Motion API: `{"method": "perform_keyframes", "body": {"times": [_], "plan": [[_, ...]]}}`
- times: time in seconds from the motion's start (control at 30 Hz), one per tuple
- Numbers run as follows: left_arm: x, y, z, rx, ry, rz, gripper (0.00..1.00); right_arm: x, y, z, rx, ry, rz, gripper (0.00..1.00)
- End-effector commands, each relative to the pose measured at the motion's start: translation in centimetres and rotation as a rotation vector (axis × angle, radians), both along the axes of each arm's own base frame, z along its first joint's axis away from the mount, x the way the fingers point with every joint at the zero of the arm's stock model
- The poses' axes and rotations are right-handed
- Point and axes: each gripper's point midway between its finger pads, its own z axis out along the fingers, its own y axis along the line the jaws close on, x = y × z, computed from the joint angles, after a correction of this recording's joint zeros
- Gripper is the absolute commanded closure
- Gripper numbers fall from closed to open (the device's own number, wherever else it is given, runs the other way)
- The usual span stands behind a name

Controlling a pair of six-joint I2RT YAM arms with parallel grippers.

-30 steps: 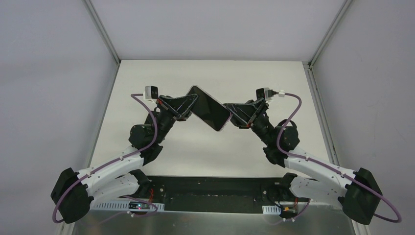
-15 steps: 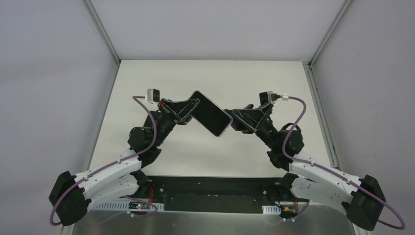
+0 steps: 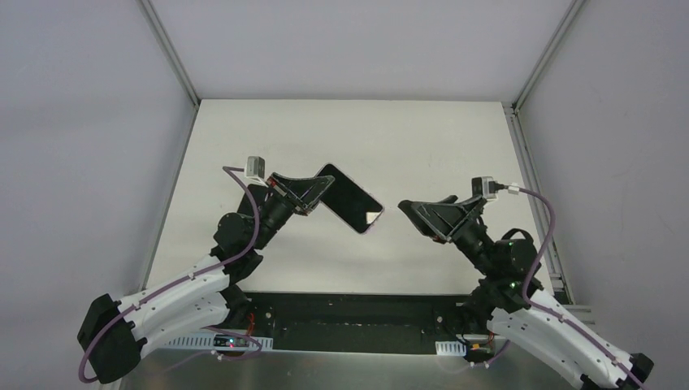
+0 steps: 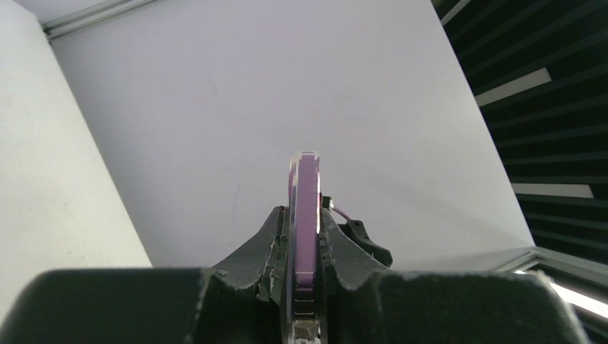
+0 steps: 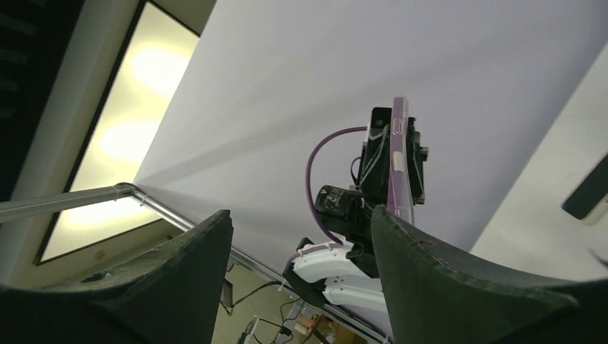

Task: Take the phone out of the phone case
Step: Remove the phone case from the phone.

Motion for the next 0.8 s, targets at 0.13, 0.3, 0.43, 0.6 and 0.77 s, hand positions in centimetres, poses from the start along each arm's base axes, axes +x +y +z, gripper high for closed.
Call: {"method": "perform_keyframes", "body": {"times": [0.13, 0.3, 0.43, 0.6, 0.77], "plan": [[-0.1, 1.1, 0.2, 0.029, -0.022, 0.060, 1.00, 1.3, -2.5, -5.6, -0.390, 0.038, -0.209, 0.21], [0.7, 1.3, -2.2, 0.054, 0.041, 0.090, 1.00, 1.7, -1.9, -11.2, -0.591, 0.183, -0.172, 0.16], [0.9, 0.9, -3.5, 0.091, 0.082, 0.080, 1.00, 2.1, -1.7, -12.4, -0.590, 0.221, -0.174, 0.08], [1.1, 1.8, -5.2, 0.173, 0.090, 0.140, 1.00, 1.5, -1.0, -12.4, -0.450, 0.245, -0.121, 0.00], [1.6, 4.1, -7.5, 0.210, 0.117, 0.253, 1.00, 1.8, -2.3, -13.0, -0.389, 0.243, -0.182, 0.00]]}}
